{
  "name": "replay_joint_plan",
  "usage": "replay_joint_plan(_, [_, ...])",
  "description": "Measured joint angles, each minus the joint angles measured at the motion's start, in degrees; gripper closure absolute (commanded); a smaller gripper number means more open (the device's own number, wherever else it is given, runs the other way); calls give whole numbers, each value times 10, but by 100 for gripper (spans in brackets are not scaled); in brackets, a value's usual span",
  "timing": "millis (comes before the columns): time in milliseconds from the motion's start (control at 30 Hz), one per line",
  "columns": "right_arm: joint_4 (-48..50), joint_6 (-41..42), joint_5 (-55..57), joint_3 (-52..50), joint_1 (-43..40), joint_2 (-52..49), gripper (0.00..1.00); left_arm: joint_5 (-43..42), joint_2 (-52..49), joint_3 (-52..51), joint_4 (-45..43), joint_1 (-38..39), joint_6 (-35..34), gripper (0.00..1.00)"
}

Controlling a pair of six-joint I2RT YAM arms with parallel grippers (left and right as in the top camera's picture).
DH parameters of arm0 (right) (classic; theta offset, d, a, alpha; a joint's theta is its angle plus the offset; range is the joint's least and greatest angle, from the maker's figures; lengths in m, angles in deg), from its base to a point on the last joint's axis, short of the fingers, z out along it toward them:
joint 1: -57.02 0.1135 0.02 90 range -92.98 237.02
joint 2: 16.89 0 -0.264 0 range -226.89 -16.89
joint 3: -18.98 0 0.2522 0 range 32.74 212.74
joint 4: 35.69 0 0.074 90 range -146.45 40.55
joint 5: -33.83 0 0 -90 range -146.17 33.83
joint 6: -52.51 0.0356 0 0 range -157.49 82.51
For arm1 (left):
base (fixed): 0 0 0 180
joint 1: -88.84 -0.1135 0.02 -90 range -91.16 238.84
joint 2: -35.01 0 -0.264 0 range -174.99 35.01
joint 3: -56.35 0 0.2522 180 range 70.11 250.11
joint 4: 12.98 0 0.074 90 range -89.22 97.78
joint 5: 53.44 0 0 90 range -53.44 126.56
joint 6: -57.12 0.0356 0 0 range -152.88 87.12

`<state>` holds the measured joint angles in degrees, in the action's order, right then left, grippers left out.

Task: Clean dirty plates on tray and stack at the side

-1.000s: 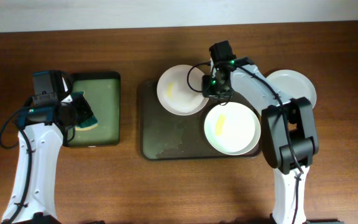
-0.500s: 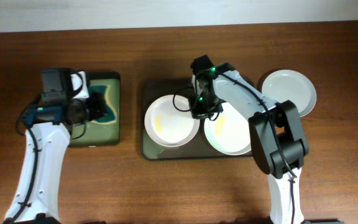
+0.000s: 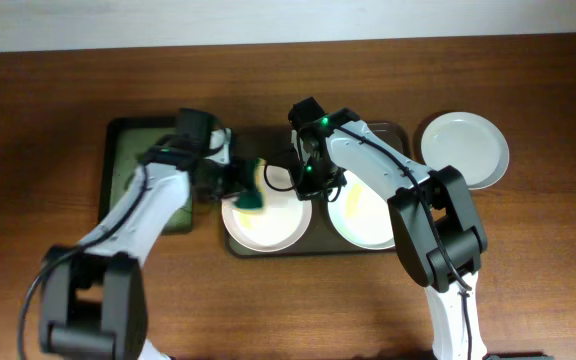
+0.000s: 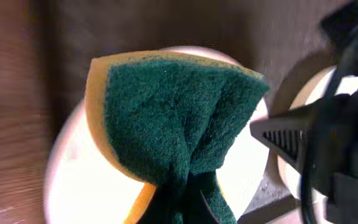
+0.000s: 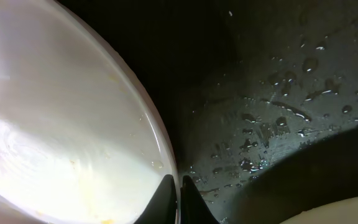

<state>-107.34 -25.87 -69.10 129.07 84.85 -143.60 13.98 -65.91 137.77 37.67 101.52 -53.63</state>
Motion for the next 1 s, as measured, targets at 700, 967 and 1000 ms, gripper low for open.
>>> replay_joint_plan(700, [16, 19, -5, 0, -28, 0, 96, 27, -98, 4, -43, 79, -64, 100])
replay_joint_plan(967, [28, 19, -28, 0, -19, 0, 96, 208, -96, 30, 35, 80, -65, 100])
replay_joint_plan(1000, [28, 19, -28, 0, -19, 0, 96, 235, -96, 35, 46, 73, -65, 100])
